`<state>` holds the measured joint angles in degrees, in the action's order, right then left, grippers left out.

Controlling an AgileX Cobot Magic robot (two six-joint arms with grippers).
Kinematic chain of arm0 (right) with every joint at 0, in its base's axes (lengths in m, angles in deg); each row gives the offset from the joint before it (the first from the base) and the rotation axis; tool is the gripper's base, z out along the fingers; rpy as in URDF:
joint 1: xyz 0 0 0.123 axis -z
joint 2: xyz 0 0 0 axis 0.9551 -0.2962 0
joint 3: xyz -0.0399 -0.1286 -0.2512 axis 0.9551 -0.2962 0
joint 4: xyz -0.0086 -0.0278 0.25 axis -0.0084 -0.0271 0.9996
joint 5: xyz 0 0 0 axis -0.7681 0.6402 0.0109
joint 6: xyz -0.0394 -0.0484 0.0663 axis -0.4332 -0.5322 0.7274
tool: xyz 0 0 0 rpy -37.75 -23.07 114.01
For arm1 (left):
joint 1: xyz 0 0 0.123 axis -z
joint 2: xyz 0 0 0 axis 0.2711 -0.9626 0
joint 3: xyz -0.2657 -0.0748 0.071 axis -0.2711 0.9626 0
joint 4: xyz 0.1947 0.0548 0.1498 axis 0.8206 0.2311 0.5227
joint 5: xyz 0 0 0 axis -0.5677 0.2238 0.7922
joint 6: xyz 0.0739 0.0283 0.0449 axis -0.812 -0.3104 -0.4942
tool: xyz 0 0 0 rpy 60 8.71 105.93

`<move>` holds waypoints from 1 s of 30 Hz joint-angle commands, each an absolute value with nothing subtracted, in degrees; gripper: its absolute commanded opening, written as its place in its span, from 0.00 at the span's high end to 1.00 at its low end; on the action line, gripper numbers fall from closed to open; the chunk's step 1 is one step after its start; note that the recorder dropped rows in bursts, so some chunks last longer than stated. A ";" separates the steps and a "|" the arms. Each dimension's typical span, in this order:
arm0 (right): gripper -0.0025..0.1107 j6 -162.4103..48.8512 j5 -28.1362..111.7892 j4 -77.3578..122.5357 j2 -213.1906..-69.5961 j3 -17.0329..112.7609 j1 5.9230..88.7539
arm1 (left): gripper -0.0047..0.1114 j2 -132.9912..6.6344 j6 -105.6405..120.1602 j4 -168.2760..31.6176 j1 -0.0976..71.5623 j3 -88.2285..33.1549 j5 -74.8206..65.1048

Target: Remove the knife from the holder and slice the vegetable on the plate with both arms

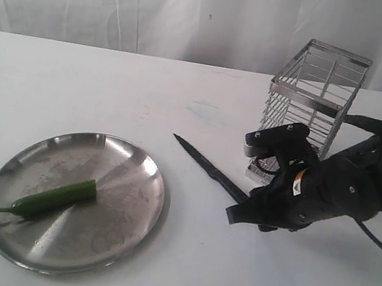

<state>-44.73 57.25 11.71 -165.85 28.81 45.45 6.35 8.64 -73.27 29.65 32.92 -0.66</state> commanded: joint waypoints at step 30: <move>0.56 -45.44 55.64 12.14 -177.10 35.00 46.67 | 0.96 6.63 8.94 -73.34 29.86 33.15 -0.59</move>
